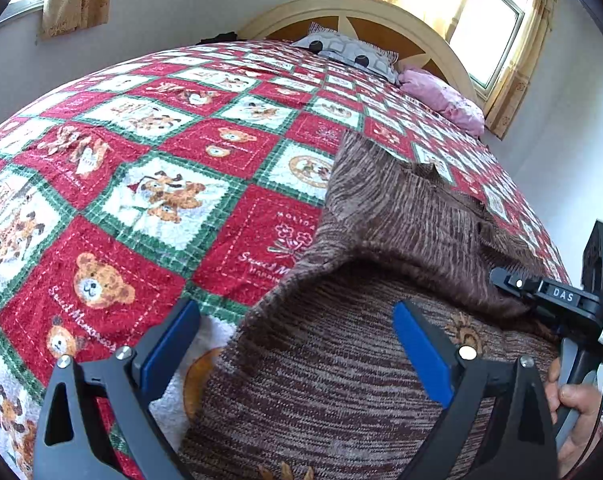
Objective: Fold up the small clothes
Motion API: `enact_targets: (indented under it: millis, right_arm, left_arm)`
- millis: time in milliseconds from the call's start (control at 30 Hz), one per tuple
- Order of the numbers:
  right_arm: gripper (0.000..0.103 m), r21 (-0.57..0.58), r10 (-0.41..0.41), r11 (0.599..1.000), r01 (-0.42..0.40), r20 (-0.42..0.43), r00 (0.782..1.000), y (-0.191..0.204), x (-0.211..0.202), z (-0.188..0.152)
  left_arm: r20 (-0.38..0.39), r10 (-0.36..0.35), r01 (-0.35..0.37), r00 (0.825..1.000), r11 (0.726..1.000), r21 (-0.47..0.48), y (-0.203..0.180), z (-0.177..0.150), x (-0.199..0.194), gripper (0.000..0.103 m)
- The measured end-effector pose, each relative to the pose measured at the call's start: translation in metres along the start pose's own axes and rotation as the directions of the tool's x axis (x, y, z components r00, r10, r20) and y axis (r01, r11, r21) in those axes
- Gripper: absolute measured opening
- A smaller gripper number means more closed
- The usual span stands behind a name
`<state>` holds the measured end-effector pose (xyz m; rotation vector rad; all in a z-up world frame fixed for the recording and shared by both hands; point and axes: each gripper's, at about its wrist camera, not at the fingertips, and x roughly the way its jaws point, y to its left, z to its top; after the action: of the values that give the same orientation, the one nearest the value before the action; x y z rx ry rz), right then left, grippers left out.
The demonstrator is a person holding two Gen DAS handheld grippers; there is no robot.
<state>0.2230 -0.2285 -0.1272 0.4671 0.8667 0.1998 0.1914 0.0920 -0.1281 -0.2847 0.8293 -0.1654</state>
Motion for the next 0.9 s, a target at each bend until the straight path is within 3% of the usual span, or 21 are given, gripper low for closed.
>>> enact_targets:
  millis: [100,200,300,367,467,533,600,667,733,800,900]
  right_arm:
    - [0.024,0.056,-0.001,0.998,0.001,-0.002,1.000,-0.009,-0.013,0.005]
    - [0.029,0.075,-0.069,0.995,0.065,0.054,0.996,-0.021,-0.031,0.004]
    - [0.029,0.083,-0.098,0.992,0.092,0.071,0.993,-0.029,-0.041,0.005]
    - [0.029,0.090,-0.090,0.992,0.084,0.066,0.994,-0.029,-0.043,0.006]
    - [0.029,0.094,-0.099,0.991,0.091,0.093,0.991,-0.029,-0.051,0.010]
    - [0.029,0.094,-0.102,0.991,0.091,0.120,0.988,-0.025,-0.057,0.012]
    - [0.029,0.070,-0.081,0.995,0.072,0.141,0.987,-0.015,-0.061,0.016]
    - [0.029,0.009,-0.026,1.000,0.025,0.132,0.991,0.001,-0.056,0.026]
    - [0.029,-0.085,0.005,0.996,0.006,0.133,0.991,0.028,-0.050,0.036]
    - [0.029,-0.183,0.042,0.983,-0.020,0.115,0.992,0.061,-0.029,0.049]
    - [0.029,-0.261,0.059,0.964,-0.052,0.019,0.998,0.104,0.023,0.068]
  left_arm:
    - [0.000,0.001,-0.001,1.000,1.000,0.001,0.000,0.000,0.000,0.100]
    - [-0.007,0.014,-0.014,1.000,1.000,0.010,-0.002,0.000,0.001,0.100]
    - [-0.048,0.085,-0.081,0.995,0.994,0.075,-0.014,0.001,0.010,0.103]
    - [-0.081,0.200,-0.184,0.977,0.968,0.172,-0.031,0.003,0.022,0.103]
    - [-0.071,0.213,-0.193,0.974,0.955,0.224,-0.049,0.014,0.031,0.103]
    - [-0.073,0.255,-0.236,0.964,0.952,0.197,-0.052,0.025,0.042,0.103]
    - [-0.094,0.297,-0.288,0.950,0.953,0.094,-0.040,0.036,0.052,0.103]
    - [-0.069,0.299,-0.302,0.952,0.952,-0.041,-0.020,0.040,0.045,0.103]
    - [-0.040,0.300,-0.302,0.953,0.947,-0.106,-0.009,0.038,0.038,0.103]
    - [-0.016,0.282,-0.281,0.959,0.950,-0.139,-0.003,0.035,0.032,0.103]
    - [-0.016,0.281,-0.281,0.960,0.950,-0.135,-0.002,0.032,0.033,0.103]
